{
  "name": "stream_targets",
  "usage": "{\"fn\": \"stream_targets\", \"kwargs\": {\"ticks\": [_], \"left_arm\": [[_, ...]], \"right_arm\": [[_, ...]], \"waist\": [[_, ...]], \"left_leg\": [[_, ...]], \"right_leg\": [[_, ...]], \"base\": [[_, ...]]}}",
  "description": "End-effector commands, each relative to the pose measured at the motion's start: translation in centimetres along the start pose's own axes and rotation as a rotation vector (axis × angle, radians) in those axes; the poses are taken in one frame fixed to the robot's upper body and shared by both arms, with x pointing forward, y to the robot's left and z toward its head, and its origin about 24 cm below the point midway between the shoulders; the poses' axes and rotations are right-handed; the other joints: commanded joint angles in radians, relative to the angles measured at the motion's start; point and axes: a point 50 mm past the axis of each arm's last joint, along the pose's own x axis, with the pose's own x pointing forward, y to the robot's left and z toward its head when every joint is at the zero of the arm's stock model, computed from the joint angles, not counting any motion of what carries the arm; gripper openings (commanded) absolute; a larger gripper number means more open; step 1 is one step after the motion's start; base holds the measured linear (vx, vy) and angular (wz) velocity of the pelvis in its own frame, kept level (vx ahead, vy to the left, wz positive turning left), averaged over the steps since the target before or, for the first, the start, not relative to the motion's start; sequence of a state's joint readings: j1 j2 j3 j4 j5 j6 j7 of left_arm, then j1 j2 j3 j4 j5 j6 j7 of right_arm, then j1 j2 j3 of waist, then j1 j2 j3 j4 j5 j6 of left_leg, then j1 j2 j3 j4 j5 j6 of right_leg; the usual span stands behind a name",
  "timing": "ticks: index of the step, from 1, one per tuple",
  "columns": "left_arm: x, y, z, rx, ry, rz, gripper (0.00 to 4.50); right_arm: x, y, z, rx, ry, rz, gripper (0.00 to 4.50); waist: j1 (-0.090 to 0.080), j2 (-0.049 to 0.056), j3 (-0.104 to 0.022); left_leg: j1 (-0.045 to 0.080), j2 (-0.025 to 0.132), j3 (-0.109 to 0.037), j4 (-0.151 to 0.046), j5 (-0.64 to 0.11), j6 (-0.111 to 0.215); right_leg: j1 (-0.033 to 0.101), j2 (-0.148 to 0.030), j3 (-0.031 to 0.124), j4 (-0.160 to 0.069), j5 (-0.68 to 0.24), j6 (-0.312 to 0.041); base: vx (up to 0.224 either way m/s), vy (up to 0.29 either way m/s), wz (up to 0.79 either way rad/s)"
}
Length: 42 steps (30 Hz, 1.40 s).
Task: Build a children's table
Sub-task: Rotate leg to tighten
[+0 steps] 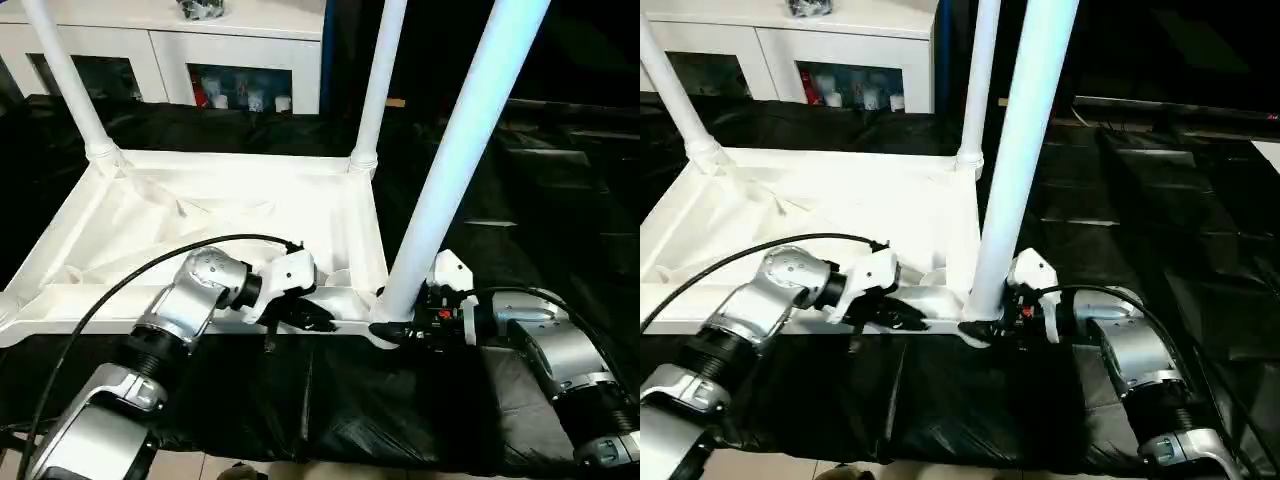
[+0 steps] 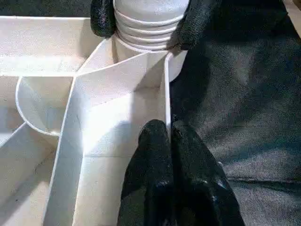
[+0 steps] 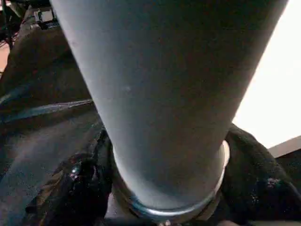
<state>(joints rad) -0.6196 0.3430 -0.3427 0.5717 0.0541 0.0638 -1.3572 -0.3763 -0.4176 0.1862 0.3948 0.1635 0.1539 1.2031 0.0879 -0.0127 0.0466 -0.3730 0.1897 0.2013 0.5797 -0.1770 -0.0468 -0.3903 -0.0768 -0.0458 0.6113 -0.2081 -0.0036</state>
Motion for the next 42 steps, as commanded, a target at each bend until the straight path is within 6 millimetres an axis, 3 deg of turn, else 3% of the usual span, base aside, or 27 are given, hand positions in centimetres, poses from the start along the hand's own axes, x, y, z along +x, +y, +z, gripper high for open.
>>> {"fn": "stream_targets", "kwargs": {"ticks": [1,3,4,5,6,8,10,11,12,16,20,21,25,29,32,34,36,37,39,42], "left_arm": [[1.0,-0.2,1.2,0.017,-0.05,-0.049,0.0],[1.1,-0.1,1.2,0.003,-0.056,-0.036,0.0],[1.5,0.1,1.1,-0.015,-0.047,-0.005,0.0],[1.9,0.3,1.1,-0.033,-0.034,0.032,0.0],[2.2,0.4,1.0,-0.048,-0.028,0.054,0.0],[2.8,0.5,1.1,-0.063,-0.027,0.08,0.0],[4.1,0.6,1.4,-0.083,-0.026,0.127,0.0],[4.7,0.6,1.6,-0.089,-0.024,0.148,0.0],[5.2,0.6,1.8,-0.095,-0.024,0.17,0.0],[7.1,0.9,2.7,-0.111,-0.01,0.264,0.0],[7.5,0.9,3.1,-0.111,-0.017,0.277,0.0],[7.5,0.9,3.1,-0.107,-0.019,0.279,0.0],[7.1,0.9,3.0,-0.105,-0.036,0.275,0.0],[6.0,1.0,2.9,-0.071,-0.091,0.247,0.0],[5.2,1.0,3.0,-0.041,-0.122,0.213,0.0],[4.5,1.0,2.9,-0.024,-0.129,0.199,0.0],[3.4,1.0,2.6,-0.014,-0.13,0.158,0.0],[3.1,0.9,2.5,-0.009,-0.128,0.139,0.0],[2.5,0.7,2.2,0.003,-0.119,0.1,0.0],[2.0,0.5,1.9,0.012,-0.109,0.061,0.0]], "right_arm": [[1.5,1.0,-0.3,0.021,0.007,0.031,2.78],[1.8,0.9,-0.4,0.032,0.0,-0.012,2.77],[2.2,0.5,-0.5,0.059,-0.026,-0.096,2.76],[2.7,0.1,-0.6,0.099,-0.056,-0.196,2.75],[3.0,-0.2,-0.6,0.139,-0.077,-0.257,2.75],[3.5,-0.6,-0.7,0.182,-0.105,-0.326,2.75],[4.6,-1.0,-0.7,0.241,-0.132,-0.428,2.75],[5.2,-1.0,-0.6,0.264,-0.142,-0.463,2.74],[5.8,-1.0,-0.5,0.283,-0.148,-0.487,2.74],[8.3,-1.1,0.0,0.359,-0.14,-0.633,2.74],[9.1,-0.8,0.4,0.359,-0.159,-0.637,2.74],[9.4,-0.7,0.7,0.355,-0.182,-0.638,3.3],[9.3,-0.7,1.0,0.361,-0.215,-0.62,3.54],[7.5,-0.8,1.0,0.213,-0.198,-0.568,3.88],[6.2,-0.8,0.6,0.156,-0.179,-0.504,3.88],[5.2,-0.7,0.3,0.106,-0.152,-0.46,3.88],[3.5,-0.5,0.3,0.056,-0.146,-0.36,3.88],[3.0,-0.3,0.3,0.045,-0.143,-0.324,3.88],[2.2,0.1,0.2,0.033,-0.131,-0.24,3.88],[1.4,0.5,0.0,0.03,-0.113,-0.164,3.88]], "waist": [[0.001,-0.001,-0.057],[-0.002,-0.006,-0.055],[-0.004,-0.003,-0.053],[-0.009,-0.005,-0.051],[-0.013,-0.015,-0.05],[-0.022,-0.007,-0.049],[-0.03,-0.005,-0.048],[-0.035,0.003,-0.046],[-0.038,0.0,-0.046],[-0.05,0.004,-0.046],[-0.051,0.001,-0.045],[-0.051,0.003,-0.045],[-0.053,0.004,-0.046],[-0.052,0.005,-0.051],[-0.044,0.003,-0.056],[-0.039,0.001,-0.063],[-0.034,0.0,-0.064],[-0.024,-0.002,-0.064],[-0.02,-0.001,-0.064],[-0.013,0.004,-0.058]], "left_leg": [[0.019,0.051,-0.02,-0.062,-0.185,0.053],[0.019,0.052,-0.02,-0.065,-0.198,0.044],[0.02,0.051,-0.02,-0.066,-0.211,0.036],[0.017,0.048,-0.024,-0.071,-0.237,0.02],[0.017,0.048,-0.024,-0.072,-0.248,0.014],[0.027,0.049,-0.03,-0.076,-0.295,-0.016],[0.026,0.05,-0.03,-0.079,-0.31,-0.022],[0.027,0.05,-0.033,-0.081,-0.325,-0.033],[0.029,0.049,-0.032,-0.082,-0.336,-0.036],[0.031,0.045,-0.036,-0.083,-0.375,-0.049],[0.031,0.043,-0.036,-0.082,-0.398,-0.04],[0.028,0.043,-0.037,-0.083,-0.393,-0.037],[0.03,0.044,-0.037,-0.085,-0.404,-0.034],[0.024,0.045,-0.034,-0.083,-0.363,-0.027],[0.019,0.045,-0.027,-0.075,-0.277,0.01],[0.015,0.043,-0.024,-0.065,-0.181,0.049],[0.013,0.041,-0.021,-0.06,-0.136,0.08],[0.013,0.043,-0.02,-0.056,-0.125,0.098],[0.012,0.044,-0.02,-0.056,-0.119,0.113],[0.015,0.051,-0.02,-0.06,-0.153,0.099]], "right_leg": [[0.04,-0.07,0.04,-0.066,-0.078,-0.267],[0.039,-0.069,0.04,-0.069,-0.105,-0.258],[0.035,-0.07,0.042,-0.071,-0.129,-0.254],[0.039,-0.072,0.041,-0.076,-0.188,-0.24],[0.038,-0.073,0.041,-0.08,-0.219,-0.23],[0.03,-0.077,0.043,-0.091,-0.317,-0.205],[0.028,-0.075,0.044,-0.092,-0.317,-0.199],[0.025,-0.074,0.044,-0.093,-0.324,-0.199],[0.024,-0.072,0.043,-0.096,-0.332,-0.195],[0.02,-0.071,0.044,-0.101,-0.356,-0.183],[0.018,-0.073,0.045,-0.108,-0.394,-0.165],[0.019,-0.072,0.045,-0.109,-0.389,-0.159],[0.016,-0.07,0.045,-0.107,-0.37,-0.162],[0.025,-0.068,0.045,-0.099,-0.275,-0.181],[0.034,-0.068,0.047,-0.086,-0.138,-0.21],[0.045,-0.065,0.045,-0.068,0.02,-0.245],[0.048,-0.067,0.044,-0.062,0.09,-0.266],[0.052,-0.07,0.044,-0.059,0.105,-0.271],[0.05,-0.069,0.043,-0.058,0.103,-0.278],[0.046,-0.068,0.04,-0.063,0.018,-0.278]], "base": [[0.0,0.0,0.0],[0.0,0.0,0.0],[0.0,0.0,0.0],[0.0,0.0,0.0],[0.0,0.0,0.0],[0.0,0.0,0.0],[0.0,0.0,0.0],[0.0,0.0,0.0],[0.0,0.0,0.0],[0.0,0.0,0.0],[0.0,0.0,0.0],[0.0,0.0,0.0],[0.0,0.0,0.0],[0.0,0.0,0.0],[0.0,0.0,0.0],[0.058,-0.009,0.03],[0.0,0.0,0.0],[0.0,0.0,0.0],[0.0,0.0,0.0],[0.0,0.0,0.0]]}}
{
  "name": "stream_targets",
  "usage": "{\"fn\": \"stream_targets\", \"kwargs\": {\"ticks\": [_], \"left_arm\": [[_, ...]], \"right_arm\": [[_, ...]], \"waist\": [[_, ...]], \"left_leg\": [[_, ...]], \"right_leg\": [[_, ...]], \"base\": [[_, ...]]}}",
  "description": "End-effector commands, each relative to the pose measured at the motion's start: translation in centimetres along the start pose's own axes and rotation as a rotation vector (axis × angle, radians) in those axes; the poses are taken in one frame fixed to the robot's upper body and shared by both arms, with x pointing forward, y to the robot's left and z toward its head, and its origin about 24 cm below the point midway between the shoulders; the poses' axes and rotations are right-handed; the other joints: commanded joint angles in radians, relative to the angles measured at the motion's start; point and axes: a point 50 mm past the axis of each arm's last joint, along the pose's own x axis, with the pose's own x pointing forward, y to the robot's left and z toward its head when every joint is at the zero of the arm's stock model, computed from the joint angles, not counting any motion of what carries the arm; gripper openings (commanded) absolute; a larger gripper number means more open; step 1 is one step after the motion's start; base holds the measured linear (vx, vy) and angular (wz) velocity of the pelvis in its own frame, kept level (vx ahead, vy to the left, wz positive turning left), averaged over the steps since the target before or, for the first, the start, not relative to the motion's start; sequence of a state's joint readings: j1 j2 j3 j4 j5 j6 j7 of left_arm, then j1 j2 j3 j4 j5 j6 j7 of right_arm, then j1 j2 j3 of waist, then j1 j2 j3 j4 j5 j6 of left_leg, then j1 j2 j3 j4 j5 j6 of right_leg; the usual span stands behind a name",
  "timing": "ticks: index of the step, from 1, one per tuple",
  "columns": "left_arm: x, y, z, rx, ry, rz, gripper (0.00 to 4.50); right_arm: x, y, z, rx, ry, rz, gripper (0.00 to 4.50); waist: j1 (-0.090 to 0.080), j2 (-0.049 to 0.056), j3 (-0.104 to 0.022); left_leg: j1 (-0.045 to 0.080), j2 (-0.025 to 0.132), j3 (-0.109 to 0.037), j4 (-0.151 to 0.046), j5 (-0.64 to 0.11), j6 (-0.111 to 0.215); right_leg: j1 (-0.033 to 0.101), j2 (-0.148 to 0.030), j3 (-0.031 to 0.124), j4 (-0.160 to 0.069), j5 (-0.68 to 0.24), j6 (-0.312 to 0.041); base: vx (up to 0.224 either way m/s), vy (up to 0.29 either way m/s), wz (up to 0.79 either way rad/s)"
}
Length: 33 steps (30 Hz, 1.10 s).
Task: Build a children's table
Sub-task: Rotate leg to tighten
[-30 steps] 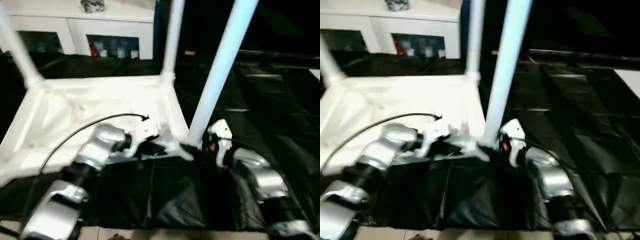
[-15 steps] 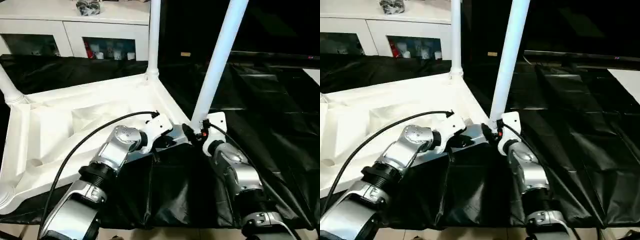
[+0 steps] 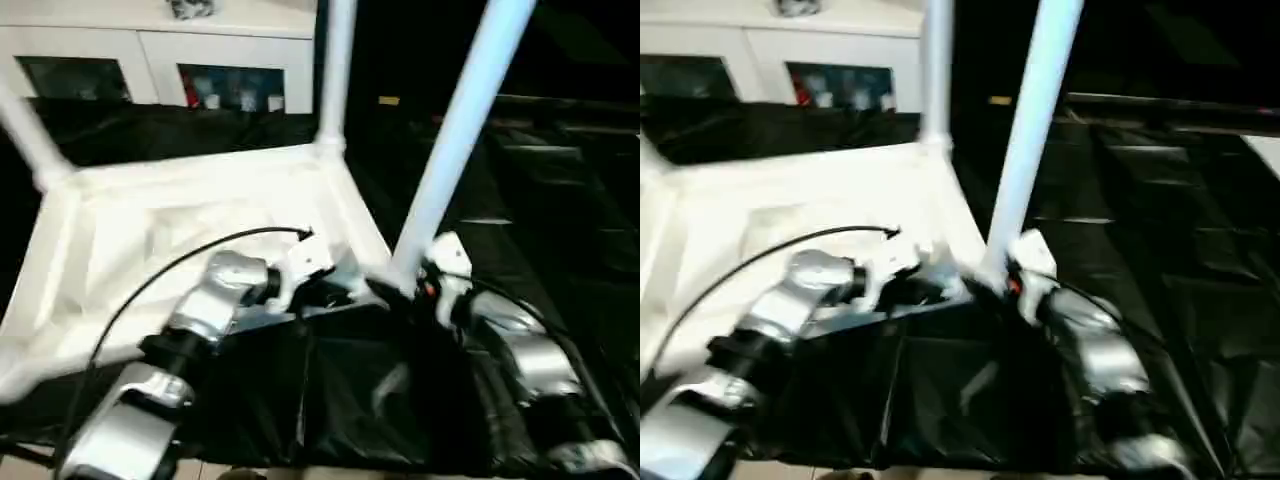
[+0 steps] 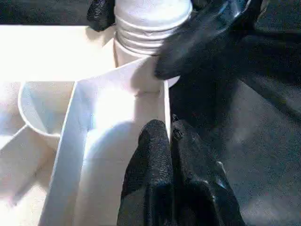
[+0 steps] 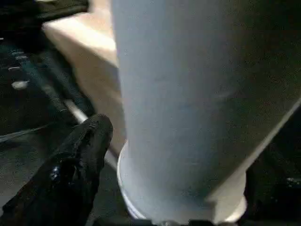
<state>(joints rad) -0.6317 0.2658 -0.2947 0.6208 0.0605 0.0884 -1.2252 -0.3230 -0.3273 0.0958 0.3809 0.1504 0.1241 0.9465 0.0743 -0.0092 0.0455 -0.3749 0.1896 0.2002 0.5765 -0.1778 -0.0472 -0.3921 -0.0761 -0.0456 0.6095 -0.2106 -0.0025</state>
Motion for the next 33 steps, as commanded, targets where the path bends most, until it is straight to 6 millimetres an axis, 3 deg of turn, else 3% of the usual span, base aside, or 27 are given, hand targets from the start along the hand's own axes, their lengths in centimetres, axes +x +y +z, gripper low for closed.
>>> {"fn": "stream_targets", "kwargs": {"ticks": [1,4,7,13,19,23,26,27,30,32,33], "left_arm": [[0.4,-0.7,1.3,0.071,-0.045,-0.09,0.0],[-0.3,-0.9,1.1,0.091,-0.03,-0.149,0.0],[-0.8,-1.2,1.1,0.106,-0.019,-0.194,0.0],[-1.0,-1.4,0.6,0.11,0.006,-0.226,0.0],[-0.8,-1.1,0.6,0.104,0.002,-0.202,0.0],[0.0,-0.7,1.0,0.08,-0.014,-0.138,0.0],[1.1,-0.5,1.3,0.064,-0.017,-0.089,0.0],[2.2,-0.4,1.6,0.046,-0.019,-0.047,0.0],[4.0,-0.6,2.0,0.011,-0.027,0.007,0.0],[5.1,-0.7,2.4,-0.008,-0.025,0.046,0.0],[5.5,-0.7,2.5,-0.014,-0.02,0.067,0.0]], "right_arm": [[0.2,1.3,0.4,-0.009,0.002,0.157,3.88],[-0.7,1.4,0.7,-0.005,0.022,0.247,3.88],[-1.0,1.5,0.8,-0.04,0.064,0.307,3.56],[-0.9,1.5,0.5,-0.085,0.113,0.347,3.06],[-0.4,1.9,0.3,-0.066,0.099,0.329,2.78],[0.0,2.1,-0.2,0.009,0.05,0.215,2.75],[0.8,1.9,-0.8,0.058,0.021,0.06,2.75],[1.7,1.7,-1.1,0.103,0.005,-0.07,2.74],[3.3,1.6,-1.4,0.186,-0.031,-0.223,2.74],[4.6,1.7,-1.4,0.231,-0.046,-0.29,2.74],[5.3,1.7,-1.3,0.249,-0.044,-0.335,2.74]], "waist": [[0.004,-0.004,-0.056],[0.013,-0.004,-0.053],[0.018,-0.004,-0.053],[0.018,0.002,-0.057],[0.017,0.003,-0.057],[0.015,0.003,-0.056],[0.009,0.002,-0.049],[0.005,0.007,-0.048],[-0.007,0.004,-0.047],[-0.012,0.009,-0.047],[-0.022,0.009,-0.048]], "left_leg": [[0.019,0.053,-0.018,-0.059,-0.175,0.089],[0.021,0.055,-0.017,-0.061,-0.204,0.07],[0.025,0.055,-0.017,-0.062,-0.214,0.049],[0.021,0.052,-0.018,-0.059,-0.176,0.05],[0.021,0.051,-0.019,-0.058,-0.187,0.048],[0.022,0.052,-0.02,-0.061,-0.207,0.034],[0.026,0.051,-0.024,-0.069,-0.258,0.009],[0.028,0.05,-0.025,-0.07,-0.279,-0.004],[0.031,0.048,-0.028,-0.074,-0.313,-0.033],[0.03,0.047,-0.03,-0.075,-0.316,-0.033],[0.027,0.046,-0.032,-0.076,-0.321,-0.037]], "right_leg": [[0.048,-0.066,0.039,-0.065,-0.02,-0.273],[0.042,-0.068,0.041,-0.067,-0.09,-0.263],[0.038,-0.071,0.042,-0.069,-0.116,-0.258],[0.041,-0.07,0.041,-0.06,-0.044,-0.266],[0.044,-0.069,0.039,-0.062,-0.047,-0.268],[0.042,-0.07,0.04,-0.065,-0.075,-0.266],[0.039,-0.074,0.042,-0.077,-0.18,-0.243],[0.036,-0.074,0.044,-0.081,-0.224,-0.231],[0.031,-0.077,0.045,-0.089,-0.295,-0.207],[0.032,-0.075,0.044,-0.092,-0.298,-0.199],[0.033,-0.073,0.043,-0.09,-0.283,-0.204]], "base": [[0.0,0.0,0.0],[0.0,0.0,0.0],[0.0,0.0,0.0],[0.0,0.0,0.0],[0.0,0.0,0.0],[0.0,0.0,0.0],[0.0,0.0,0.0],[0.0,0.0,0.0],[0.0,0.0,0.0],[0.0,0.0,0.0],[0.0,0.0,0.0]]}}
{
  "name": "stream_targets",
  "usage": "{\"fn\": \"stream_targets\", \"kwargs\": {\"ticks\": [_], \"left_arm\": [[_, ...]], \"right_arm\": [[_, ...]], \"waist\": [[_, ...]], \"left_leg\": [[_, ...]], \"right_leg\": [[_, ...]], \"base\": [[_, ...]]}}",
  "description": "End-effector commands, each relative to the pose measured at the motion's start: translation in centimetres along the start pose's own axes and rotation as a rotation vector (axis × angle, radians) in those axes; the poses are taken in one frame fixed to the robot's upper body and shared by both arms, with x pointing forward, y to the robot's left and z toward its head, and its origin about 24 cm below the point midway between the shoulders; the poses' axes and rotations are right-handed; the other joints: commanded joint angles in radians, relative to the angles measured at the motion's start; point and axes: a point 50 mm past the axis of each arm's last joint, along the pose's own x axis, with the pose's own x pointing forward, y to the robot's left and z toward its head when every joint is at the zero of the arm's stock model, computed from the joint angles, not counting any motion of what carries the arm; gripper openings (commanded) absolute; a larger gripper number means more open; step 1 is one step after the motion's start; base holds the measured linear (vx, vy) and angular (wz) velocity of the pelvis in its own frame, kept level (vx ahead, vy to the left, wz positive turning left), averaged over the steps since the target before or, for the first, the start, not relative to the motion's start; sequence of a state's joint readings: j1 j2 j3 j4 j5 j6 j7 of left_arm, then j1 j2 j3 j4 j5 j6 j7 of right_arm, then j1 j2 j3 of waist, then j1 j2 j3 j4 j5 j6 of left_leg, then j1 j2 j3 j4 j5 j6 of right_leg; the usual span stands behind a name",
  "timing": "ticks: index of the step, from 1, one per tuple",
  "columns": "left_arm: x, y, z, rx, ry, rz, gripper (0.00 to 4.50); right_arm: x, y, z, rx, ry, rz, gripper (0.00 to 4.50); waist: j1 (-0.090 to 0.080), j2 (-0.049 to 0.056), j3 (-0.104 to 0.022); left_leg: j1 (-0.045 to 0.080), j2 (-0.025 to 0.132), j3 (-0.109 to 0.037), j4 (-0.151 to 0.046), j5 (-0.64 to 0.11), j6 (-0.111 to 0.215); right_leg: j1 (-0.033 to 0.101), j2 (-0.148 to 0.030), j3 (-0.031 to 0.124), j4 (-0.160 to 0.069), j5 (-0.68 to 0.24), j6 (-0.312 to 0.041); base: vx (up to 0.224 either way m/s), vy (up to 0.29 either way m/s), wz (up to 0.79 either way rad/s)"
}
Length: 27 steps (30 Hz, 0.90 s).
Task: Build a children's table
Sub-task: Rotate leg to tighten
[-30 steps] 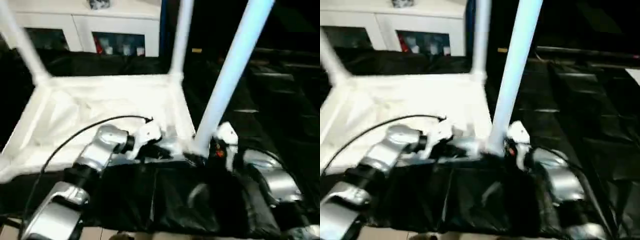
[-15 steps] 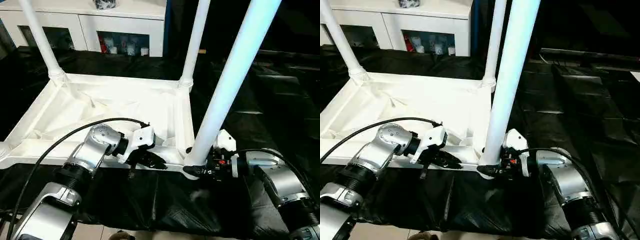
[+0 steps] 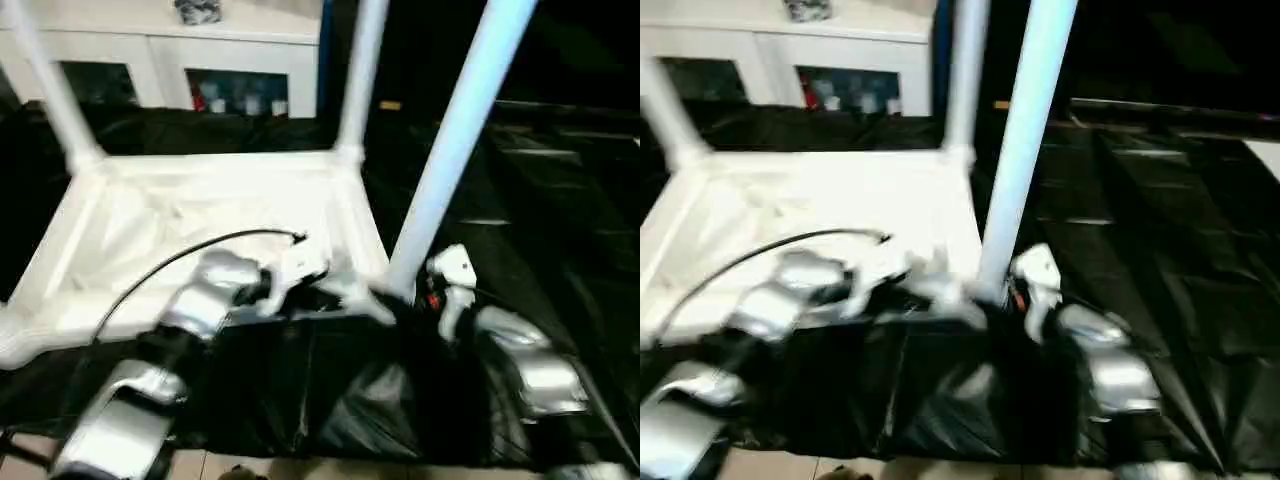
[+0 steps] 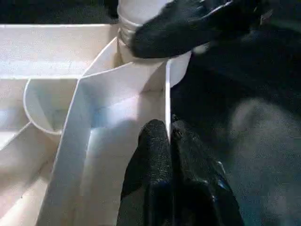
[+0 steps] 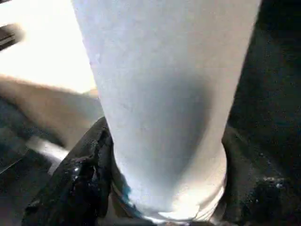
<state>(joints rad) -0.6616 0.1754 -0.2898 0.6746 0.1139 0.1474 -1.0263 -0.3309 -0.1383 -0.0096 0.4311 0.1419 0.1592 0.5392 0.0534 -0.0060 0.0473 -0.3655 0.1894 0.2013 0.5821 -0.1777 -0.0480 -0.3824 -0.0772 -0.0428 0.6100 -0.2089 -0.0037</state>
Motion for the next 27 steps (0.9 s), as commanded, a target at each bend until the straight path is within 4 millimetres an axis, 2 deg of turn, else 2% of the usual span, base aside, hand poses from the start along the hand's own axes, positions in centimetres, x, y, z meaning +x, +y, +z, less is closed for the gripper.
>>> {"fn": "stream_targets", "kwargs": {"ticks": [1,5,6,7,9,10,14,17,19,21,23,24,27], "left_arm": [[2.9,-1.9,2.0,0.034,-0.039,-0.084,0.0],[3.5,-2.1,2.2,0.021,-0.037,-0.048,0.0],[3.6,-2.2,2.1,0.025,-0.03,-0.045,0.0],[3.7,-2.2,2.1,0.027,-0.023,-0.04,0.0],[3.3,-1.9,1.7,0.031,-0.012,-0.037,0.0],[3.3,-1.9,1.7,0.031,-0.011,-0.037,0.0],[2.3,-1.7,1.6,0.038,-0.038,-0.067,0.0],[1.4,-1.6,1.2,0.056,-0.034,-0.116,0.0],[0.8,-1.6,1.0,0.063,-0.043,-0.147,0.0],[0.1,-1.6,1.0,0.055,-0.067,-0.182,0.0],[-0.4,-1.4,1.0,0.055,-0.07,-0.201,0.0],[-1.1,-1.2,0.8,0.072,-0.058,-0.232,0.0],[-1.8,-1.1,0.5,0.086,-0.04,-0.266,0.0]], "right_arm": [[1.9,2.9,-1.4,0.047,0.067,0.054,2.74],[3.1,4.3,-1.1,0.063,0.061,0.035,2.74],[3.5,4.7,-0.7,0.016,0.043,0.041,3.09],[3.8,5.1,-0.5,-0.017,0.03,0.037,3.09],[3.7,5.0,-0.1,0.006,-0.002,0.067,3.44],[3.7,5.0,-0.1,0.007,-0.003,0.068,3.46],[2.5,3.8,0.2,-0.063,-0.008,0.131,3.94],[1.1,2.6,0.4,-0.122,0.0,0.189,3.94],[0.2,2.0,0.5,-0.143,0.014,0.254,3.94],[-0.7,1.3,0.6,-0.172,0.037,0.328,3.94],[-1.5,0.9,0.6,-0.198,0.063,0.402,3.94],[-2.5,0.6,0.6,-0.237,0.107,0.494,3.94],[-3.1,0.3,0.7,-0.262,0.145,0.567,3.94]], "waist": [[-0.001,0.006,-0.05],[-0.007,0.008,-0.05],[-0.011,0.012,-0.049],[-0.011,0.012,-0.049],[-0.013,0.008,-0.048],[-0.013,0.01,-0.049],[-0.012,0.01,-0.051],[-0.007,0.009,-0.056],[-0.006,0.013,-0.06],[-0.001,0.011,-0.06],[0.007,0.011,-0.06],[0.009,0.011,-0.058],[0.017,0.015,-0.054]], "left_leg": [[0.018,0.046,-0.033,-0.082,-0.321,-0.037],[0.017,0.043,-0.03,-0.08,-0.318,-0.022],[0.016,0.043,-0.03,-0.081,-0.323,-0.025],[0.016,0.043,-0.03,-0.081,-0.323,-0.025],[0.014,0.042,-0.032,-0.081,-0.331,-0.018],[0.016,0.042,-0.031,-0.08,-0.334,-0.013],[0.013,0.045,-0.032,-0.081,-0.316,-0.003],[0.008,0.045,-0.028,-0.074,-0.26,0.023],[0.008,0.044,-0.024,-0.066,-0.196,0.053],[0.006,0.044,-0.021,-0.063,-0.177,0.074],[0.006,0.044,-0.022,-0.061,-0.164,0.089],[0.007,0.046,-0.022,-0.062,-0.169,0.092],[0.008,0.05,-0.021,-0.065,-0.202,0.08]], "right_leg": [[0.023,-0.072,0.04,-0.091,-0.285,-0.203],[0.023,-0.069,0.042,-0.093,-0.256,-0.201],[0.022,-0.068,0.041,-0.095,-0.258,-0.199],[0.022,-0.068,0.041,-0.095,-0.258,-0.199],[0.024,-0.069,0.041,-0.096,-0.281,-0.193],[0.022,-0.07,0.042,-0.097,-0.29,-0.191],[0.026,-0.068,0.041,-0.093,-0.256,-0.196],[0.034,-0.068,0.043,-0.083,-0.146,-0.218],[0.036,-0.066,0.041,-0.071,-0.027,-0.253],[0.04,-0.066,0.04,-0.067,0.015,-0.271],[0.044,-0.066,0.038,-0.065,0.024,-0.277],[0.042,-0.066,0.038,-0.067,0.01,-0.279],[0.039,-0.066,0.035,-0.07,-0.058,-0.279]], "base": [[0.0,0.0,0.0],[0.0,0.0,0.0],[0.0,0.0,0.0],[0.0,0.0,0.0],[0.0,0.0,0.0],[0.0,0.0,0.0],[0.0,0.0,0.0],[0.0,0.0,0.0],[0.0,0.0,0.0],[0.0,0.0,0.0],[0.0,0.0,0.0],[0.0,0.0,0.0],[0.0,0.0,0.0]]}}
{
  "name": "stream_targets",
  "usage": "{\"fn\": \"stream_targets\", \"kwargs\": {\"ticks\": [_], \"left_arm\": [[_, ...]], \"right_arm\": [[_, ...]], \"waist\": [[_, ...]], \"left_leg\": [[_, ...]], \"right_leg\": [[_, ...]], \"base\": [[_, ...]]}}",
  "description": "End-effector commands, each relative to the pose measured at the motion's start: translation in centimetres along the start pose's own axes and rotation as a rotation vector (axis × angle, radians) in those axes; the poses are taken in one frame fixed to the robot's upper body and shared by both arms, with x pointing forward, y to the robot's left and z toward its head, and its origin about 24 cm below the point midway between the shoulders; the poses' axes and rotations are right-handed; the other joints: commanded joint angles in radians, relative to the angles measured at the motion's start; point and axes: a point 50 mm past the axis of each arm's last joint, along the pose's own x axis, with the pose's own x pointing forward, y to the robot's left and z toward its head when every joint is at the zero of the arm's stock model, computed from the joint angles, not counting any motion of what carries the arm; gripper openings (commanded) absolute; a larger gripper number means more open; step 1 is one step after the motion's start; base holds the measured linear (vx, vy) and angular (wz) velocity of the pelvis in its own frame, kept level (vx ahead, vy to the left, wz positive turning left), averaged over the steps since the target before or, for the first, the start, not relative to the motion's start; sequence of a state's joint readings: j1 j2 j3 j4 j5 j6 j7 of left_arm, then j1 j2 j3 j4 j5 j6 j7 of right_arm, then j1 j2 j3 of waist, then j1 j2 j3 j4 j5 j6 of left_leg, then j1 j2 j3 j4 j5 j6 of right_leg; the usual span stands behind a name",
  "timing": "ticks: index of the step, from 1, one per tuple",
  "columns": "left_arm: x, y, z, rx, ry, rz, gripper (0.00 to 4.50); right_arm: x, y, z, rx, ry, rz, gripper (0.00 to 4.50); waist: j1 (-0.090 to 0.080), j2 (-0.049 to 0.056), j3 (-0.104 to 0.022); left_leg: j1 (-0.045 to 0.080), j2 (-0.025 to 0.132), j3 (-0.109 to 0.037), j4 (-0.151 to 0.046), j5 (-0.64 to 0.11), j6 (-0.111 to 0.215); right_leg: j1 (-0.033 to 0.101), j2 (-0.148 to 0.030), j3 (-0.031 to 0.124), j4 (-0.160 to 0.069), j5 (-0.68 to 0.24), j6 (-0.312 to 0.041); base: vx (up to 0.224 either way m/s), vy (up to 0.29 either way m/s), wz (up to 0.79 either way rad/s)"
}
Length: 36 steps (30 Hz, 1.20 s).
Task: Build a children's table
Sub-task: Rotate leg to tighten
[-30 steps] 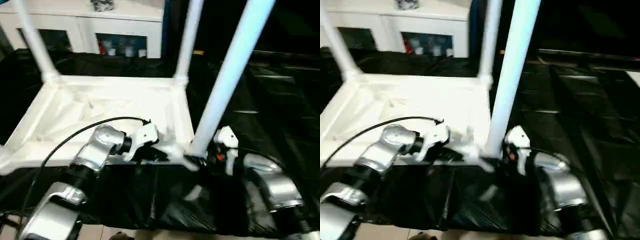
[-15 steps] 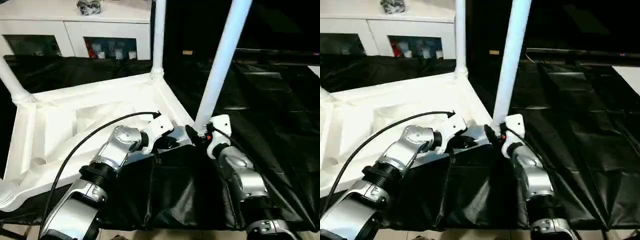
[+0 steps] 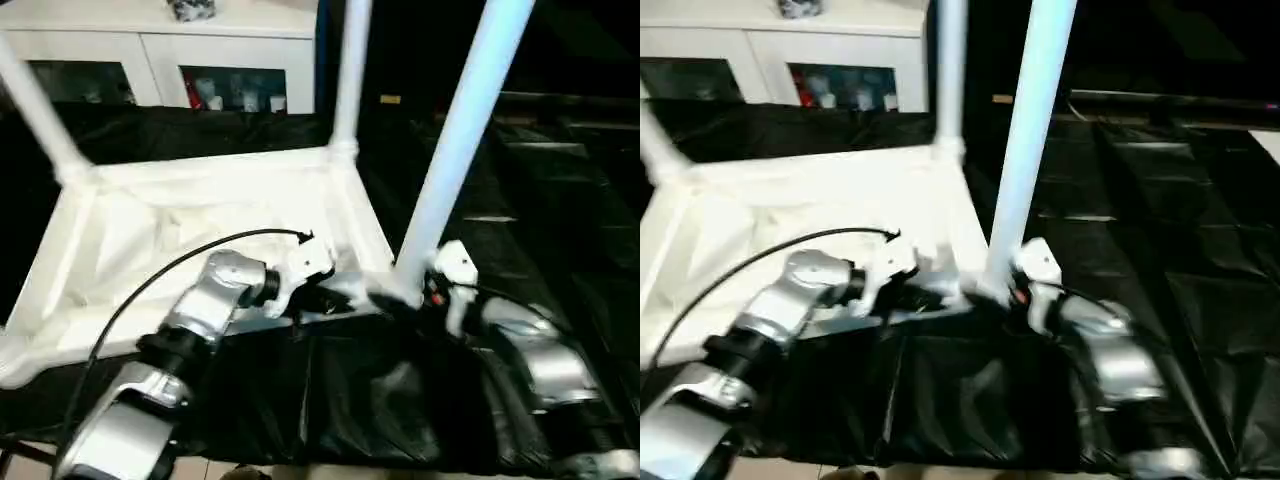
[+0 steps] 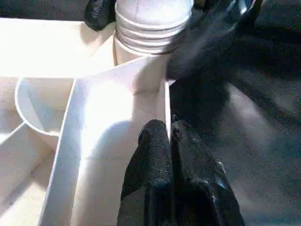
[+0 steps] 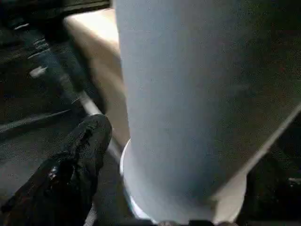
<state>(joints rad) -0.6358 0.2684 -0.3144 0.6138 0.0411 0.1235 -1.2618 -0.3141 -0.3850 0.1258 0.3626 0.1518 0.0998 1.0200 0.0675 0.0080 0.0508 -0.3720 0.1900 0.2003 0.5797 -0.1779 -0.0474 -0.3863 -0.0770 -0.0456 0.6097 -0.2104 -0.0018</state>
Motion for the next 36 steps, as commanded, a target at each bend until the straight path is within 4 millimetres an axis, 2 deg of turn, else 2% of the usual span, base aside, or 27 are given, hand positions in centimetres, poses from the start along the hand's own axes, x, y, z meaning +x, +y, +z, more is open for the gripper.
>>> {"fn": "stream_targets", "kwargs": {"ticks": [1,3,5,6,8,9,11,12,13,15,17,19,23,24,25,26,28,30,31,34,35,36], "left_arm": [[0.1,-0.4,0.9,0.068,-0.009,-0.079,0.0],[-0.5,-0.5,0.6,0.083,0.021,-0.111,0.0],[-0.9,-0.6,0.4,0.091,0.038,-0.131,0.0],[-1.3,-0.7,0.4,0.093,0.047,-0.147,0.0],[-1.7,-0.6,0.3,0.094,0.053,-0.159,0.0],[-1.9,-0.7,0.2,0.094,0.059,-0.167,0.0],[-2.0,-0.7,0.2,0.095,0.064,-0.172,0.0],[-2.1,-0.7,0.2,0.096,0.067,-0.175,0.0],[-2.3,-0.7,0.1,0.096,0.071,-0.182,0.0],[-2.5,-0.8,0.0,0.097,0.074,-0.186,0.0],[-2.4,-0.7,0.0,0.095,0.071,-0.18,0.0],[-2.3,-0.7,0.0,0.086,0.058,-0.171,0.0],[-0.7,-0.2,0.4,0.051,0.029,-0.065,0.0],[-0.1,0.0,0.4,0.035,0.033,-0.029,0.0],[-0.1,0.0,0.4,0.035,0.033,-0.029,0.0],[0.3,0.1,0.5,0.026,0.038,-0.007,0.0],[1.8,0.3,1.0,0.0,0.017,0.066,0.0],[3.7,0.4,1.8,-0.034,-0.005,0.133,0.0],[3.7,0.4,1.8,-0.034,-0.005,0.133,0.0],[5.1,0.4,2.5,-0.057,-0.021,0.181,0.0],[5.6,0.3,2.9,-0.051,-0.021,0.196,0.0],[5.7,0.3,2.9,-0.049,-0.021,0.195,0.0]], "right_arm": [[0.4,1.0,0.0,-0.015,0.023,0.123,3.94],[0.1,1.1,0.1,-0.026,0.048,0.171,3.94],[-0.1,1.1,0.1,-0.029,0.058,0.195,3.69],[-0.2,1.1,0.2,-0.031,0.063,0.222,3.62],[-0.3,1.2,0.3,-0.03,0.067,0.255,3.58],[-0.3,1.3,0.3,-0.029,0.072,0.27,3.28],[-0.2,1.4,0.3,-0.031,0.078,0.279,3.28],[-0.2,1.4,0.3,-0.031,0.08,0.283,3.2],[0.1,1.6,0.2,-0.025,0.076,0.288,3.08],[0.3,1.7,0.2,-0.012,0.064,0.289,2.84],[0.4,1.8,0.2,-0.001,0.055,0.281,2.83],[0.6,1.9,0.1,0.018,0.037,0.258,2.73],[1.6,1.3,-0.6,0.097,-0.027,0.017,2.7],[2.1,1.1,-0.8,0.121,-0.038,-0.063,2.7],[2.1,1.1,-0.8,0.121,-0.038,-0.063,2.7],[2.4,1.0,-1.0,0.135,-0.043,-0.109,2.69],[3.8,0.9,-1.3,0.176,-0.051,-0.223,2.69],[5.7,1.2,-1.2,0.215,-0.061,-0.315,2.69],[5.7,1.2,-1.2,0.215,-0.061,-0.315,2.69],[7.8,1.8,-0.7,0.236,-0.067,-0.381,2.68],[9.1,2.0,0.0,0.239,-0.074,-0.423,2.68],[9.4,2.0,0.2,0.24,-0.081,-0.433,2.68]], "waist": [[0.004,0.003,-0.056],[0.005,0.003,-0.055],[0.009,0.001,-0.055],[0.012,0.003,-0.056],[0.016,0.001,-0.057],[0.019,-0.003,-0.058],[0.022,-0.001,-0.06],[0.024,-0.005,-0.06],[0.023,-0.005,-0.061],[0.023,-0.003,-0.06],[0.022,-0.003,-0.059],[0.022,0.001,-0.058],[0.018,0.0,-0.058],[0.014,0.001,-0.056],[0.012,0.004,-0.056],[0.01,0.001,-0.055],[0.002,0.008,-0.053],[-0.006,0.007,-0.053],[-0.009,0.005,-0.051],[-0.013,0.007,-0.052],[-0.013,0.009,-0.052],[-0.019,0.008,-0.051]], "left_leg": [[0.017,0.05,-0.021,-0.065,-0.224,0.068],[0.02,0.052,-0.021,-0.067,-0.246,0.054],[0.019,0.051,-0.022,-0.068,-0.253,0.044],[0.021,0.053,-0.022,-0.068,-0.246,0.043],[0.02,0.052,-0.021,-0.066,-0.229,0.045],[0.019,0.052,-0.02,-0.065,-0.215,0.05],[0.019,0.052,-0.02,-0.063,-0.196,0.055],[0.018,0.051,-0.02,-0.062,-0.187,0.059],[0.017,0.051,-0.019,-0.062,-0.182,0.06],[0.017,0.05,-0.02,-0.063,-0.188,0.058],[0.018,0.05,-0.019,-0.063,-0.197,0.052],[0.019,0.05,-0.02,-0.064,-0.202,0.046],[0.02,0.049,-0.022,-0.067,-0.225,0.027],[0.021,0.048,-0.023,-0.07,-0.241,0.014],[0.021,0.048,-0.024,-0.071,-0.249,0.006],[0.023,0.047,-0.027,-0.073,-0.265,-0.004],[0.025,0.046,-0.027,-0.074,-0.285,-0.02],[0.025,0.045,-0.028,-0.076,-0.3,-0.03],[0.025,0.043,-0.03,-0.076,-0.307,-0.029],[0.025,0.041,-0.029,-0.075,-0.309,-0.021],[0.024,0.041,-0.03,-0.076,-0.308,-0.021],[0.02,0.039,-0.031,-0.078,-0.312,-0.022]], "right_leg": [[0.041,-0.067,0.039,-0.072,-0.093,-0.277],[0.039,-0.066,0.04,-0.075,-0.125,-0.272],[0.039,-0.067,0.04,-0.075,-0.142,-0.267],[0.038,-0.069,0.041,-0.074,-0.134,-0.269],[0.039,-0.069,0.041,-0.07,-0.113,-0.272],[0.039,-0.067,0.04,-0.068,-0.093,-0.273],[0.039,-0.069,0.04,-0.065,-0.069,-0.278],[0.039,-0.069,0.039,-0.063,-0.063,-0.28],[0.039,-0.069,0.039,-0.063,-0.062,-0.279],[0.039,-0.069,0.039,-0.064,-0.077,-0.277],[0.038,-0.07,0.04,-0.066,-0.095,-0.273],[0.038,-0.07,0.04,-0.067,-0.105,-0.271],[0.035,-0.07,0.041,-0.07,-0.123,-0.266],[0.033,-0.072,0.041,-0.073,-0.152,-0.262],[0.034,-0.073,0.041,-0.074,-0.167,-0.259],[0.035,-0.073,0.041,-0.079,-0.203,-0.247],[0.03,-0.073,0.043,-0.082,-0.226,-0.237],[0.029,-0.071,0.043,-0.086,-0.244,-0.232],[0.03,-0.073,0.043,-0.088,-0.258,-0.228],[0.027,-0.07,0.044,-0.093,-0.273,-0.213],[0.028,-0.07,0.044,-0.092,-0.271,-0.211],[0.029,-0.069,0.042,-0.093,-0.287,-0.206]], "base": [[0.0,0.0,0.0],[0.0,0.0,0.0],[0.0,0.0,0.0],[0.0,0.0,0.0],[0.0,0.0,0.0],[0.0,0.0,0.0],[0.0,0.0,0.0],[0.0,0.0,0.0],[0.0,0.0,0.0],[0.0,0.0,0.0],[0.0,0.0,0.0],[0.0,0.0,0.0],[0.0,0.0,0.0],[0.0,0.0,0.0],[0.0,0.0,0.0],[0.0,0.0,0.0],[0.0,0.0,0.0],[0.0,0.0,0.0],[0.0,0.0,0.0],[0.0,0.0,0.0],[0.0,0.0,0.0],[0.0,0.0,0.0]]}}
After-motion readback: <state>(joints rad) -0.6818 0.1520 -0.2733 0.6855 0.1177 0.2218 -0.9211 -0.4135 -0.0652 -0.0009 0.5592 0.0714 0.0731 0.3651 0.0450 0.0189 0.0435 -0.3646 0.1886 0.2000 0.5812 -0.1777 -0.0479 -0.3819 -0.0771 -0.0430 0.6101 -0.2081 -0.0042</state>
